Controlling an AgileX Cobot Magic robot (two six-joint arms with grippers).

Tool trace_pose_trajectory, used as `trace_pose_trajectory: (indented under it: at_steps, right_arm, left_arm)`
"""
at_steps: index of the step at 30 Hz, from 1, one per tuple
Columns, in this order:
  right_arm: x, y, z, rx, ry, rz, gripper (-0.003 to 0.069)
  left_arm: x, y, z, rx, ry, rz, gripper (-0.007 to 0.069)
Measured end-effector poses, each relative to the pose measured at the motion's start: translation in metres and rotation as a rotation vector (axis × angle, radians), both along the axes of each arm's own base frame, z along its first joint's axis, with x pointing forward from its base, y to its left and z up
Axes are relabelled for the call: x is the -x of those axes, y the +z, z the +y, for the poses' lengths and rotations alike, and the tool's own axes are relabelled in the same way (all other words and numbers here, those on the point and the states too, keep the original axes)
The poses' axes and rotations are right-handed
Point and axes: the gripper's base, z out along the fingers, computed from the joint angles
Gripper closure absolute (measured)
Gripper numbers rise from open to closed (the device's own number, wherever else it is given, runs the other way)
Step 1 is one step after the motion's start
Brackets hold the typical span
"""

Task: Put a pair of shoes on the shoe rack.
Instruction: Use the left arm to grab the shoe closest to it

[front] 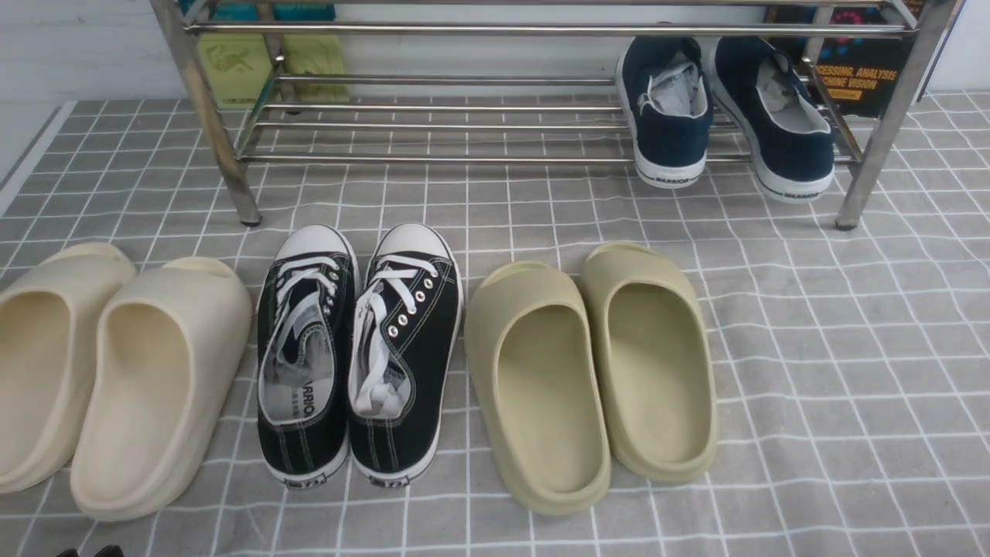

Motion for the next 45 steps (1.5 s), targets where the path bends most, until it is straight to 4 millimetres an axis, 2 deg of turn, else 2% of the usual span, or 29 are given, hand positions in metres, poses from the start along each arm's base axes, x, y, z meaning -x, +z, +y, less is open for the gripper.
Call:
trace_pose_trajectory:
  at_steps: [45]
  right_arm:
    - [0.0000,0.0000,0.0000,-0.001,0.000,0.000,0.0495]
  left_arm:
    - [0.0000,0.0000,-0.0002,0.006,0.000,0.000,0.0386]
